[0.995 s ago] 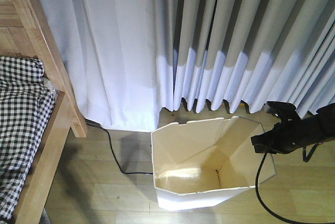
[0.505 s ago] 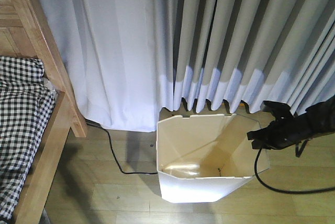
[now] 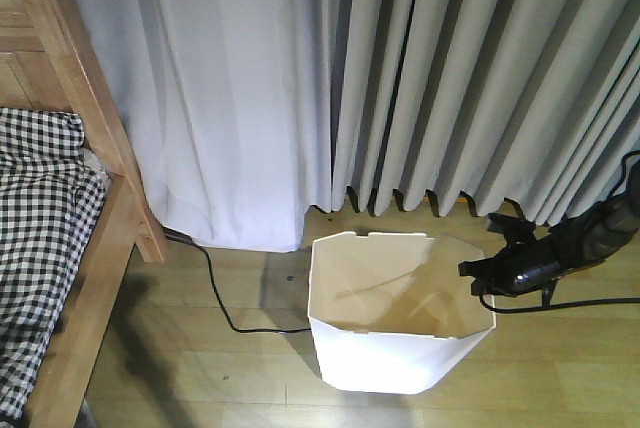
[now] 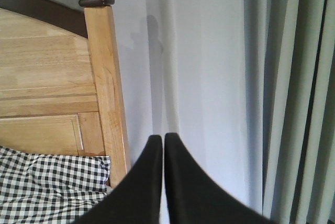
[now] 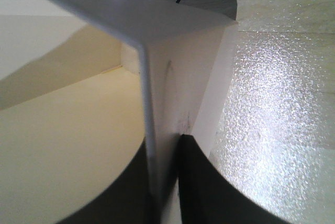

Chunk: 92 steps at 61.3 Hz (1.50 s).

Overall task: Move trash bin to bedside with robot
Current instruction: 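Lower the bin onto the floor beside the bed with the right gripper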

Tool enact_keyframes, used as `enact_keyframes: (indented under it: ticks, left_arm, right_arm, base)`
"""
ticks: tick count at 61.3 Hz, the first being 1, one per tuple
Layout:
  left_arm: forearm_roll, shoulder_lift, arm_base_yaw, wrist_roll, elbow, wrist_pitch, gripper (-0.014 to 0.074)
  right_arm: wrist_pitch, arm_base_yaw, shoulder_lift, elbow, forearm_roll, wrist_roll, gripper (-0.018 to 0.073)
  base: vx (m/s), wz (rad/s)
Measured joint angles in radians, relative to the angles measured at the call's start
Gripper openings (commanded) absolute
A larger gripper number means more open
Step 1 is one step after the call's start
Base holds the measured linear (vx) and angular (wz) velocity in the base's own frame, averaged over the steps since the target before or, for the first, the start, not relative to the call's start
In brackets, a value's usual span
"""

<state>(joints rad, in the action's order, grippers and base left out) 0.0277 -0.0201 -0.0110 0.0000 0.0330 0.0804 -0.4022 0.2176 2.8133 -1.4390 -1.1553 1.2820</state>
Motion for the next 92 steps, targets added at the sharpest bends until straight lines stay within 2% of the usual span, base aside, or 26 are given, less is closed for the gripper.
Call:
enact_keyframes:
  ticks: [8,21,32,72,82,92]
  left_arm:
    - [0.0,0.0,0.0,0.0,0.0,0.0,-0.0006]
    - [0.0,0.0,0.0,0.0,0.0,0.0,-0.0006]
    - [0.0,0.0,0.0,0.0,0.0,0.0,-0.0006]
    - [0.0,0.0,0.0,0.0,0.0,0.0,-0.0006]
    - [0.0,0.0,0.0,0.0,0.0,0.0,-0.0006]
    - [0.0,0.0,0.0,0.0,0.0,0.0,-0.0006]
  right_arm:
    - [-0.027,0.0,0.075,-0.096,0.055,-0.057,0.0005]
    - [-0.069,0.0,0.164,-0.226,0.18,-0.204,0.0013]
    - [-0.081,0.0,0.214,-0.302,0.257,-0.264,0.0021]
    - [-0.144,0.001,0.344,-0.464,0.281,-0.287,0.0064]
    - [-0.145,0.001,0.345,-0.466,0.286,-0.289,0.013]
    - [-0.149,0.002,0.348,-0.47,0.278,-0.29,0.0285]
  base:
    - [0.0,0.0]
    - [0.0,0.0]
    - [0.0,0.0]
    - [0.0,0.0]
    - [0.0,0.0]
    - [0.0,0.0]
